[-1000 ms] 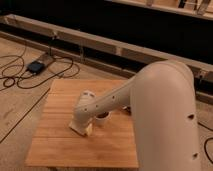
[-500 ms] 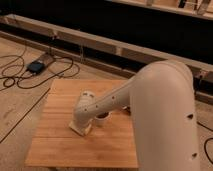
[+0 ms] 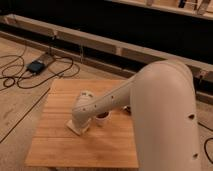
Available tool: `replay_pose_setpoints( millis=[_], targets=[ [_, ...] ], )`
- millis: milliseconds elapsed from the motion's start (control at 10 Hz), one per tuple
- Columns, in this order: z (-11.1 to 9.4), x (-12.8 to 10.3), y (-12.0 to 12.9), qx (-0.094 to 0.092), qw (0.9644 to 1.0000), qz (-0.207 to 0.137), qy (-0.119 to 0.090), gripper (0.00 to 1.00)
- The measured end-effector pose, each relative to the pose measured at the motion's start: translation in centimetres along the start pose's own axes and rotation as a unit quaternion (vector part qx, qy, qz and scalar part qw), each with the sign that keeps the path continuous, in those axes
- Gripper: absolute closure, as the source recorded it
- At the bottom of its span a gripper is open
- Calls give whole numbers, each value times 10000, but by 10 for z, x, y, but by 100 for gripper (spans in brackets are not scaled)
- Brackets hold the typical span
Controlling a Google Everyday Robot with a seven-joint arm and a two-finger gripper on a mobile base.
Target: Wipe the white sponge on the table
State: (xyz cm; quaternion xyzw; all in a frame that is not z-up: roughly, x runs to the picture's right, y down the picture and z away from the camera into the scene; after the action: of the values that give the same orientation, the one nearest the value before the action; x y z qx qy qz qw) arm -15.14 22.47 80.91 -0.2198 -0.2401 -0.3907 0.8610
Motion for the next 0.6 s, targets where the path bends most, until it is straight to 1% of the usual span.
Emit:
replay_pose_setpoints(
  millis=[200,600],
  targets=[
    [0,-9,0,-51,9998,-133,-106,100],
    [4,-17,-4,-211,9988,-407,-189,100]
  ],
)
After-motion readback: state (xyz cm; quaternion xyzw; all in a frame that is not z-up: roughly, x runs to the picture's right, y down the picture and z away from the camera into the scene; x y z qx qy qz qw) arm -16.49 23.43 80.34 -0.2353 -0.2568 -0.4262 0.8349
